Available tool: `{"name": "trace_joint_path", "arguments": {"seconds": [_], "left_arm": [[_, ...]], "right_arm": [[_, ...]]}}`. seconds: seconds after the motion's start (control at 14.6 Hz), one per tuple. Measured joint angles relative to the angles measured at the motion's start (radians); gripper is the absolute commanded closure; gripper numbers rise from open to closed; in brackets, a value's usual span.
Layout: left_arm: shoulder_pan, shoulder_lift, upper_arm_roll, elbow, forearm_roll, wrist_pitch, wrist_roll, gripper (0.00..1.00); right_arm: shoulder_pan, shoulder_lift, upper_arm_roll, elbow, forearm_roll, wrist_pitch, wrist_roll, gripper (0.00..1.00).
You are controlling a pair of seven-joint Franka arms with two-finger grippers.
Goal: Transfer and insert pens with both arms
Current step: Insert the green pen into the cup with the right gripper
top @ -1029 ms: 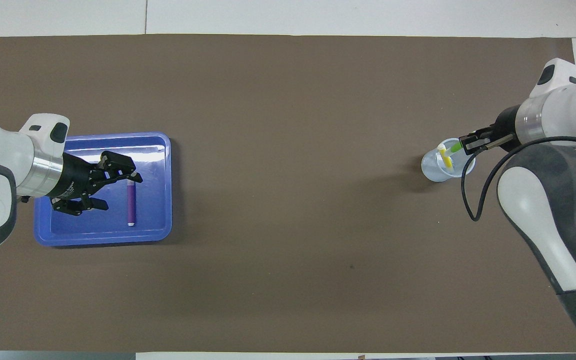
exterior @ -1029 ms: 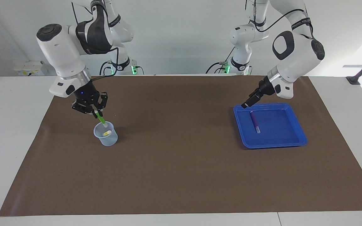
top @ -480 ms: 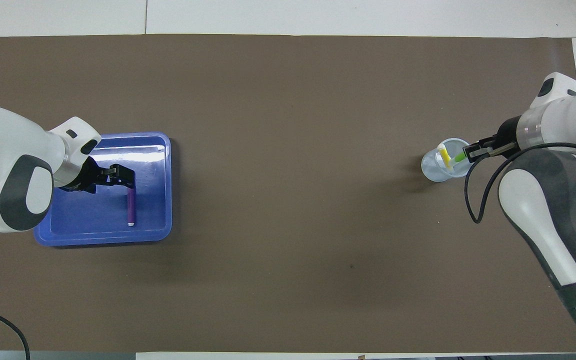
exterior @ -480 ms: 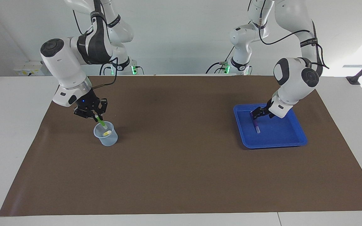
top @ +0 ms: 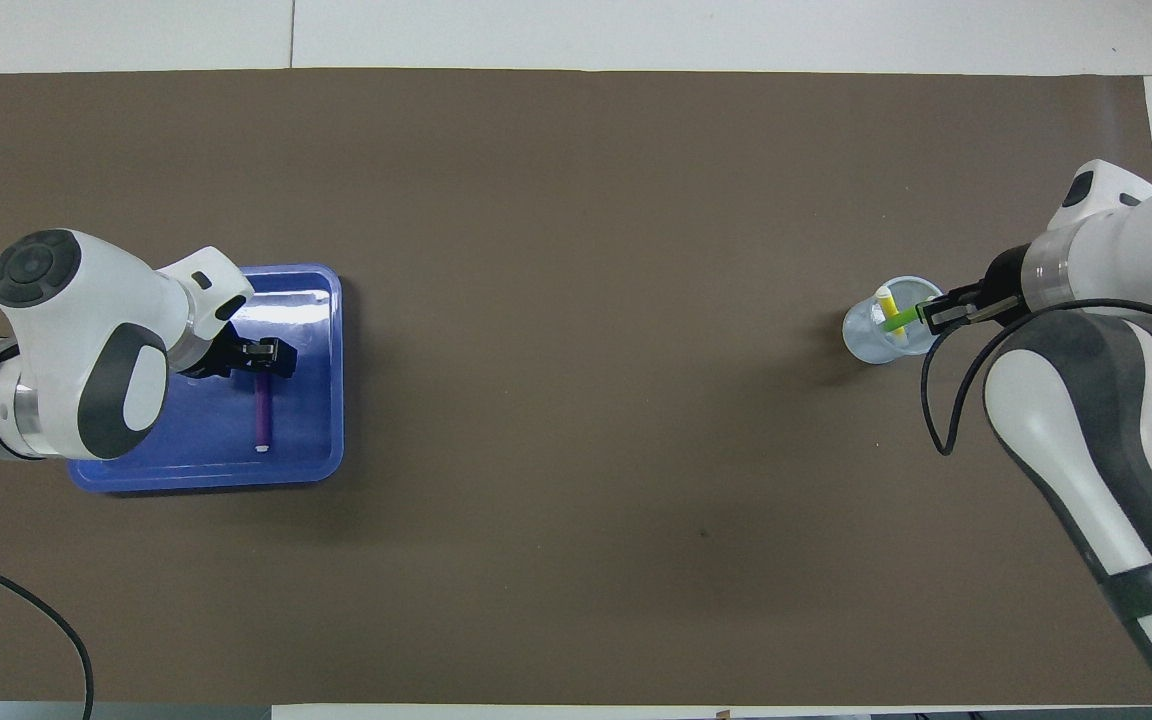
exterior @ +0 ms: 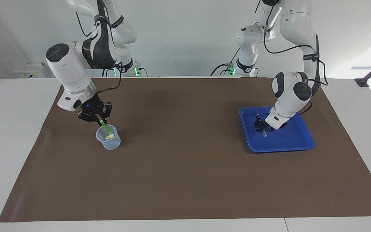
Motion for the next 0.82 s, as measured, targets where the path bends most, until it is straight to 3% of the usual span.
{"name": "trace_joint_path", "arguments": {"seconds": [0.14, 0.27, 0.41, 0.55, 0.62, 0.82], "left_arm": [[0.000, 0.001, 0.000, -0.001, 0.001, 0.002, 0.011, 0.34], [0.000, 0.001, 0.000, -0.002, 0.001, 0.003, 0.021, 0.47], [0.000, 0.001, 0.000, -0.008, 0.001, 0.005, 0.022, 0.69], [0.001, -0.001, 0.002, -0.009, 0.006, 0.006, 0.023, 0.95], [0.002, -0.002, 0.003, -0.009, 0.007, 0.006, 0.023, 1.00], [0.004, -0.004, 0.006, -0.009, 0.008, 0.006, 0.023, 1.00]], "right_arm": [[0.000, -0.005, 0.001, 0.016, 0.000, -0.007, 0.000, 0.00], [0.001, -0.014, 0.002, 0.095, 0.006, -0.093, 0.000, 0.00], [0.002, -0.026, 0.005, 0.204, 0.086, -0.230, 0.016, 0.00], [0.002, -0.043, 0.006, 0.263, 0.248, -0.332, 0.087, 0.00], [0.003, -0.051, 0.006, 0.274, 0.321, -0.359, 0.152, 0.00], [0.019, -0.075, 0.012, 0.278, 0.490, -0.388, 0.427, 0.00]]}}
